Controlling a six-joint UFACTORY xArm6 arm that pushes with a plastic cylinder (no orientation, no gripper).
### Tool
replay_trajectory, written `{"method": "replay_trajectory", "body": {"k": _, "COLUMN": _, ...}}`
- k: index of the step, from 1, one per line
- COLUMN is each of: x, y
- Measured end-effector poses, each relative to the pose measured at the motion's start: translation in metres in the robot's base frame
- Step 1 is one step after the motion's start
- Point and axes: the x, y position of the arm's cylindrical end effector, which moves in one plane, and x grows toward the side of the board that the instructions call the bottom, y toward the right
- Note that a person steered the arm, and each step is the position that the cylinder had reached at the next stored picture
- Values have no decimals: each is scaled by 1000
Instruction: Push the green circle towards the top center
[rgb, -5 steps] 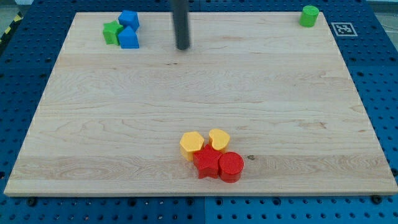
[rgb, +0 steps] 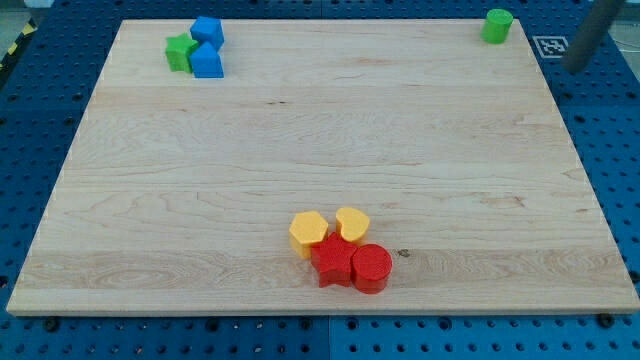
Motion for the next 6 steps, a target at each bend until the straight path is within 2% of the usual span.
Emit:
{"method": "replay_trajectory", "body": {"k": 2, "x": -71, "y": -67}}
{"method": "replay_trajectory", "body": {"k": 3, "x": -85, "y": -93}}
{"method": "replay_trajectory", "body": {"k": 5, "x": -91, "y": -94}}
{"method": "replay_trajectory", "body": {"k": 6, "x": -92, "y": -124}}
